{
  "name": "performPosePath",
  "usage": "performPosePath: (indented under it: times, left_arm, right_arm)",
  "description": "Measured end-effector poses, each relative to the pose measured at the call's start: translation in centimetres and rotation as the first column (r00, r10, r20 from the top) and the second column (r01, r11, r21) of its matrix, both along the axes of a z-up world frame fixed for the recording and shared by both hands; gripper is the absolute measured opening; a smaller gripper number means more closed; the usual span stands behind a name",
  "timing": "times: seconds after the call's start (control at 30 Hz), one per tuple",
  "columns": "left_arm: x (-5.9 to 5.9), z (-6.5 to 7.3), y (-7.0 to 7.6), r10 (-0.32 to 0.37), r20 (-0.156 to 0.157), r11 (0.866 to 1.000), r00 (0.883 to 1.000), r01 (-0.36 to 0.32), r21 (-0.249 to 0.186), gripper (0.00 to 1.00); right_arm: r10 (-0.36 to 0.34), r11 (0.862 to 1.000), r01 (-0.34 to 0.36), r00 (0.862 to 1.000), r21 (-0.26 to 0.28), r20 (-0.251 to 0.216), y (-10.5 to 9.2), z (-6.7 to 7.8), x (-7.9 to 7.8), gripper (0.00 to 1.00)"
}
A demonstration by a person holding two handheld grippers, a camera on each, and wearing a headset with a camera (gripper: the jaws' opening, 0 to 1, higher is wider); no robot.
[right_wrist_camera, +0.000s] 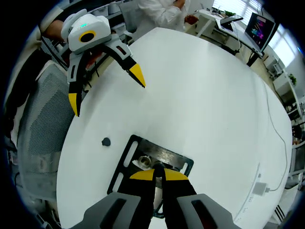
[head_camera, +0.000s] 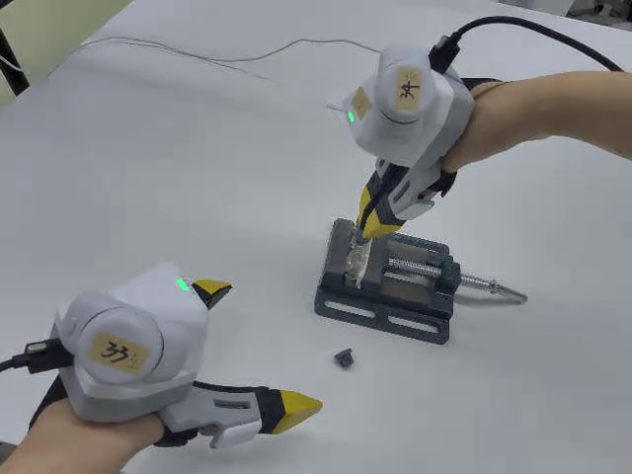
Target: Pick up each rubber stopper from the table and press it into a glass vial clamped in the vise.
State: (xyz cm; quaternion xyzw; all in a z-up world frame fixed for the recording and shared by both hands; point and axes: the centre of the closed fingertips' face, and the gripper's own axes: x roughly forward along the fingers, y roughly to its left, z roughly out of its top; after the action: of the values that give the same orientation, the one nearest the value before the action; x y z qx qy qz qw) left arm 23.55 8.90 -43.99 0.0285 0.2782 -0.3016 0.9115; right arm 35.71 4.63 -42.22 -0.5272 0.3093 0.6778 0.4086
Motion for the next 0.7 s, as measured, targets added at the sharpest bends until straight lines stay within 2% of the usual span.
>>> performPosePath:
  times: [0.43,0.7]
  left_arm:
    - [0.1,-0.6,-0.1,0.007,-0.014,1.000,1.000,-0.008,-0.012,0.91]
    - [0.5,-0.6,-0.4,0.007,-0.017,1.000,1.000,-0.008,-0.028,0.91]
  right_arm:
    - [0.005,1.000,-0.005,1.000,-0.024,0.017,-0.2,0.3,-1.0,0.00]
    - [-0.023,1.000,0.022,1.000,-0.016,-0.005,-0.2,0.3,-1.4,0.00]
